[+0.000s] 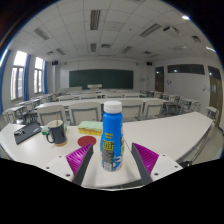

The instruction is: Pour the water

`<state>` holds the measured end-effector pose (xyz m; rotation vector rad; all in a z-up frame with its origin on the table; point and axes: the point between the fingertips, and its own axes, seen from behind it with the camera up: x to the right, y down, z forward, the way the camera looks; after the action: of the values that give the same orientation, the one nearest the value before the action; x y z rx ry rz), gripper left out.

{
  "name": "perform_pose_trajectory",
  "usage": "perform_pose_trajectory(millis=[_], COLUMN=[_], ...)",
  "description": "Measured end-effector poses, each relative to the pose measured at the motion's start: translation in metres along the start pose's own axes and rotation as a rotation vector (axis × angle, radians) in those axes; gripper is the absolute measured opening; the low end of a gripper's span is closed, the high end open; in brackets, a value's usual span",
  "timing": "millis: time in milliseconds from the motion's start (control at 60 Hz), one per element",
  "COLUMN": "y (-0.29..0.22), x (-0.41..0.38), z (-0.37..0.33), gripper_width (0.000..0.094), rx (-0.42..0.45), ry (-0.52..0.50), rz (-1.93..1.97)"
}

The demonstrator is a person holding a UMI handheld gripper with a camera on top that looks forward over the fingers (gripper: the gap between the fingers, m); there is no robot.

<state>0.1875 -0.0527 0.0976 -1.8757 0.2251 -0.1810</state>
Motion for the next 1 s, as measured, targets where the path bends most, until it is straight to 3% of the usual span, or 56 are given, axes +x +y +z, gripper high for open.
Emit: perform_pose_trajectory(millis=[217,267,300,350,500,600,667,850,933,1000], y=[0.003,-0.003,0.0,0.0,-0.002,-0.008,-0.023,-0.13,-0.176,-0.182], x=[0.002,-0.002,-0.001,-0.004,-0.004,-0.003,0.004,-0.025,-0.055,-0.093], z=[0.068,0.077,0.08,0.087,0.088,0.086,0.09,0.112,0.125,0.128], gripper_width=[0.0806,0.0727,0.0569,0.0554,0.0378,0.0366,0.0366,0.0365,0.0363,0.0364], rx=[0.043,0.064,0.066,0.094,0.141,0.112,0.119,0.189,0.204,0.238], ry=[-0.061,-0.079,-0.072,-0.044,-0.026,-0.023,0.043,0.281,0.315,0.353], rz=[0.085,0.056,0.033,0.037,0.027,-0.038,-0.19,-0.908,-1.192,-1.409])
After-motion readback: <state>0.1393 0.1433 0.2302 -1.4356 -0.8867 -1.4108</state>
